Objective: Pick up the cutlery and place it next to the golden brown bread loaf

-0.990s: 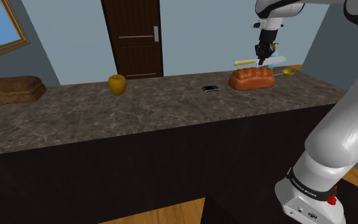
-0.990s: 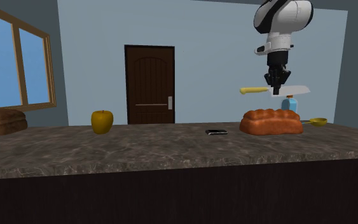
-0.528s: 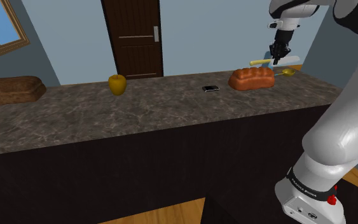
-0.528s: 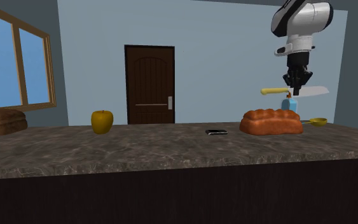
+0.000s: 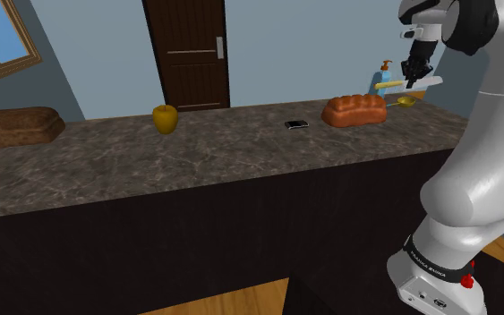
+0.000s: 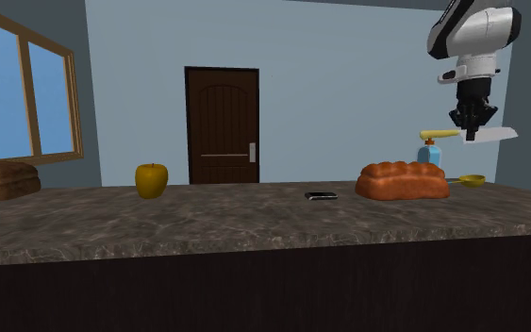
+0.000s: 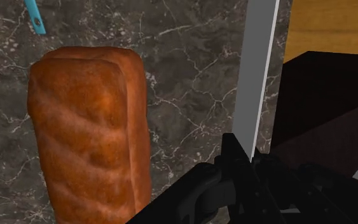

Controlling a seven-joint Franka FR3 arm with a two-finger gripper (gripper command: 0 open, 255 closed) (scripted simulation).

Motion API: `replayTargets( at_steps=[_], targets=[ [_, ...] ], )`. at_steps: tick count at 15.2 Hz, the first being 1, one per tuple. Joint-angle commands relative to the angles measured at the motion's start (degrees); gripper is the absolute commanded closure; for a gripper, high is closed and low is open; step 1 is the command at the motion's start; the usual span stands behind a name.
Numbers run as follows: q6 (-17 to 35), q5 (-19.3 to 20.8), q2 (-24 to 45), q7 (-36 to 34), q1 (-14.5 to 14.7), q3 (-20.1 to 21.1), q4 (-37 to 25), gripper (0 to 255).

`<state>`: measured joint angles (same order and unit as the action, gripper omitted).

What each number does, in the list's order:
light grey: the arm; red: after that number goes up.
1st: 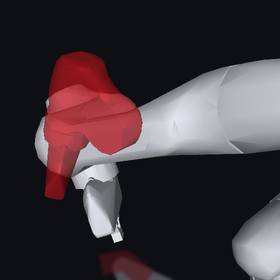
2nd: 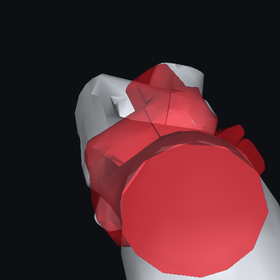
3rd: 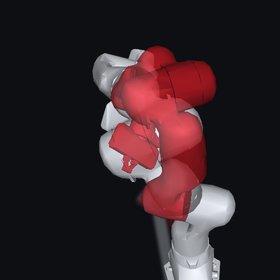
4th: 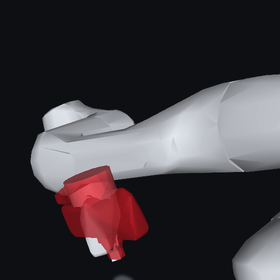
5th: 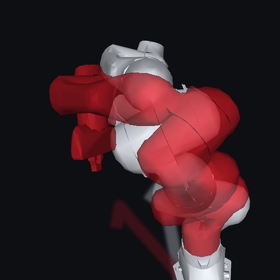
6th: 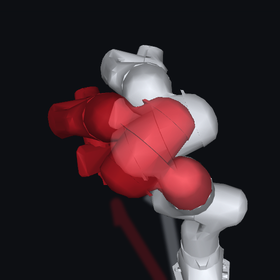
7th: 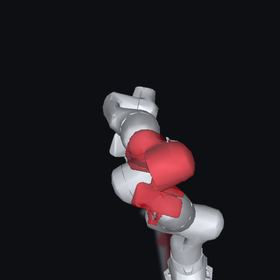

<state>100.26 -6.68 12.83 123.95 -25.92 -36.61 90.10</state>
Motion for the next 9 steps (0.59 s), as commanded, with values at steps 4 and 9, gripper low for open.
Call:
replayTargets(
  at_steps=[4, 9],
  targets=[
    [-3.1, -5.0, 8.1, 7.9, -7.4, -1.2, -9.6, 255],
    [-0.8, -6.0, 9.7, 9.3, -8.7, -1.1, -8.6, 255]
  ],
)
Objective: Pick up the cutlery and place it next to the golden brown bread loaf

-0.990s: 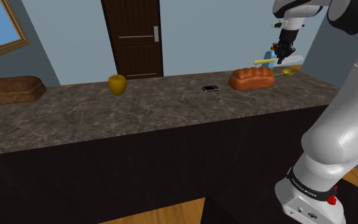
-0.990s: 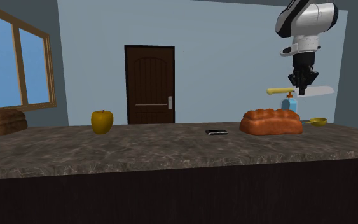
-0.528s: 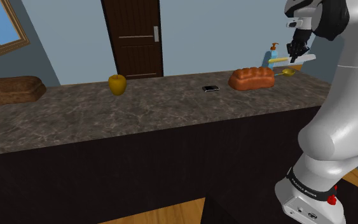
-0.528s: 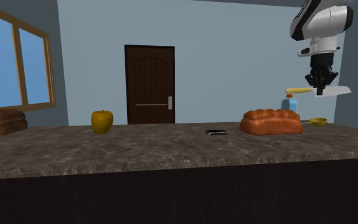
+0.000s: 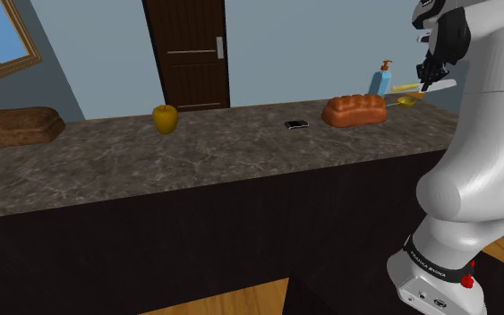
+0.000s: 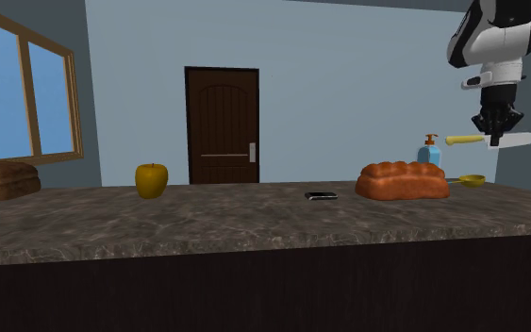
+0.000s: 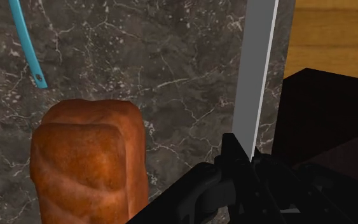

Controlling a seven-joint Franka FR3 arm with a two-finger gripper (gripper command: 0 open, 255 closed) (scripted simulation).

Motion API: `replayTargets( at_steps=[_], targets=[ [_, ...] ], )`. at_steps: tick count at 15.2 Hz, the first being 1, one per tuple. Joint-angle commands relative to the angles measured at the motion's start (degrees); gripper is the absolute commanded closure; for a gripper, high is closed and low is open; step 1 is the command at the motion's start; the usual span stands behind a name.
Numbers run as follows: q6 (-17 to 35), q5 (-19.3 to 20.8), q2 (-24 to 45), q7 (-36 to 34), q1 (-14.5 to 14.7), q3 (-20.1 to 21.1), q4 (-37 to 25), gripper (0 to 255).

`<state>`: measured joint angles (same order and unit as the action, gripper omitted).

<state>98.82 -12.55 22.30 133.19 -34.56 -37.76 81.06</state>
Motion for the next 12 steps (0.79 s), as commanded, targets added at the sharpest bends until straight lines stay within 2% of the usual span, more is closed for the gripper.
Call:
replayTargets(
  at_steps=[1, 12],
  targets=[
    [1.4, -0.1, 0.2, 0.1, 0.1, 0.1, 1.3, 255],
    [9.5, -1.0, 1.0, 0.8, 0.8, 0.6, 8.7, 255]
  ],
)
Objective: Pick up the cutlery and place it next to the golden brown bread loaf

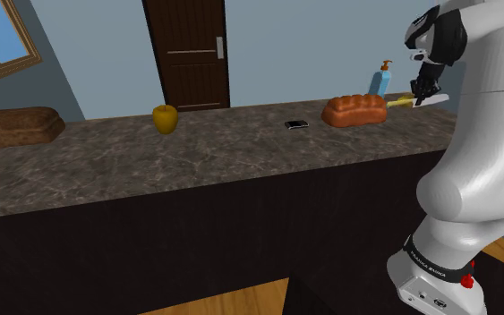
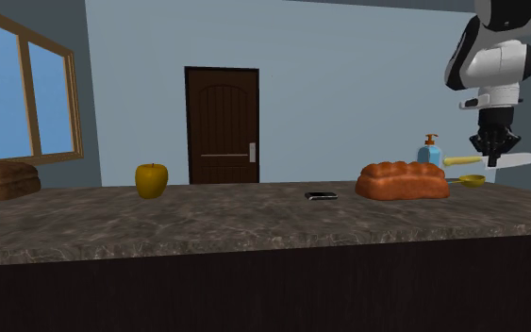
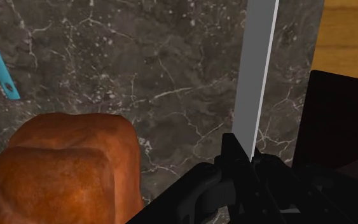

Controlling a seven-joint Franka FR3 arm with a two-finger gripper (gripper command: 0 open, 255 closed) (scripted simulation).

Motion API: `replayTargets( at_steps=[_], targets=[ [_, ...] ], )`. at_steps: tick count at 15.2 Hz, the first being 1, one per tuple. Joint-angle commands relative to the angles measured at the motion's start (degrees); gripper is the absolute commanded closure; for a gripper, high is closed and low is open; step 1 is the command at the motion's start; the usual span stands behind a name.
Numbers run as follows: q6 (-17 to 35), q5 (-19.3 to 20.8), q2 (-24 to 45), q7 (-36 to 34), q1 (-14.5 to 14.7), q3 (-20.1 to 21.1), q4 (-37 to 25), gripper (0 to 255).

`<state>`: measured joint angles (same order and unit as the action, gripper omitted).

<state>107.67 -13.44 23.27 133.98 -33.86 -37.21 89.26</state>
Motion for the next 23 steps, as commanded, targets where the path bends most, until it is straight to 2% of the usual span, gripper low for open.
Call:
replayTargets(
  at_steps=[1, 19, 23],
  targets=[
    [1.3, -0.2, 0.2, 0.1, 0.1, 0.1, 1.1, 255],
    [12.8, -3.8, 5.1, 2.3, -0.6, 2.1, 8.6, 255],
    [13.3, -4.0, 5.3, 2.4, -0.7, 2.3, 8.8, 255]
  ],
)
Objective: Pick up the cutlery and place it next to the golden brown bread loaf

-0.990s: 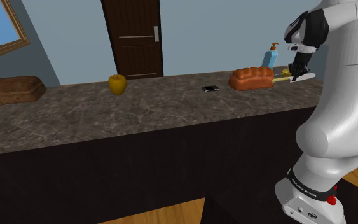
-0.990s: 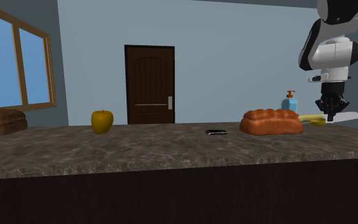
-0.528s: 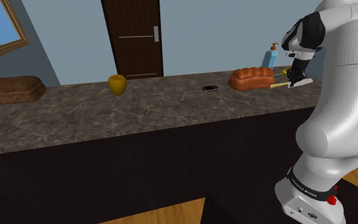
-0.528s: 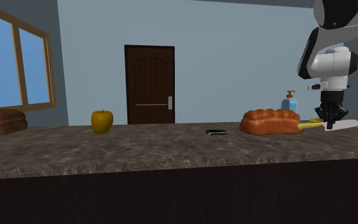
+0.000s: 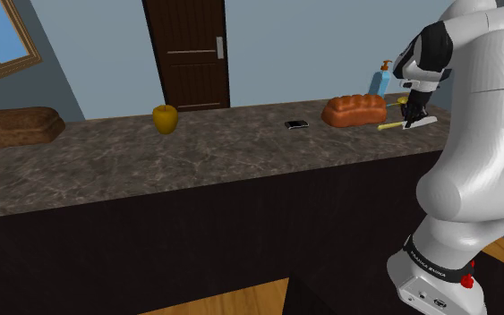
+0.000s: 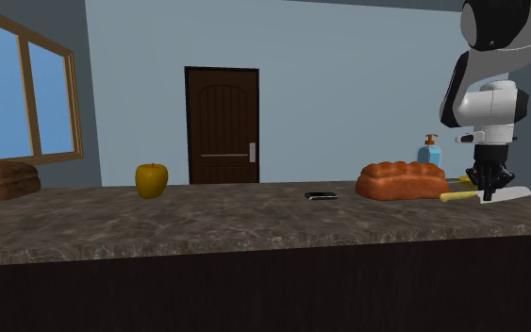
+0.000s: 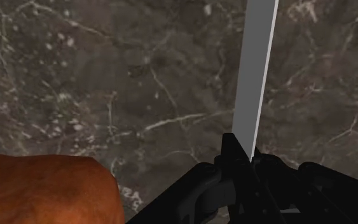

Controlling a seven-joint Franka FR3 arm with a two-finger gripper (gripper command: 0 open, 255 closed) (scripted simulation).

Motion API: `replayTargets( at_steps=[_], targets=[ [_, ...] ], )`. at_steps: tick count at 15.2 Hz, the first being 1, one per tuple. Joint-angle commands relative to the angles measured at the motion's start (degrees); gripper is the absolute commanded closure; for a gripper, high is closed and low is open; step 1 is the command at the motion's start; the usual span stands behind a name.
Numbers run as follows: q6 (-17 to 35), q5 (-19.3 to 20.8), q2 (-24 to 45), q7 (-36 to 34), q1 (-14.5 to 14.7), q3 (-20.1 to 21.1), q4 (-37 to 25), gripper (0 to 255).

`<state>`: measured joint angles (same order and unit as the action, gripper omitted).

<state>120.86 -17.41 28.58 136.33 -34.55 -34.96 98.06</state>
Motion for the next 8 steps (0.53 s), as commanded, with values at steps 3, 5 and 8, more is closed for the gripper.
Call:
replayTargets(
  at_steps=[3, 5, 8],
  targets=[
    [0.1, 0.0, 0.0, 0.0, 0.0, 0.0, 0.0, 255],
    [0.1, 0.0, 0.0, 0.0, 0.0, 0.0, 0.0, 255],
    [0.1, 0.0, 0.0, 0.0, 0.0, 0.0, 0.0, 0]
  ],
)
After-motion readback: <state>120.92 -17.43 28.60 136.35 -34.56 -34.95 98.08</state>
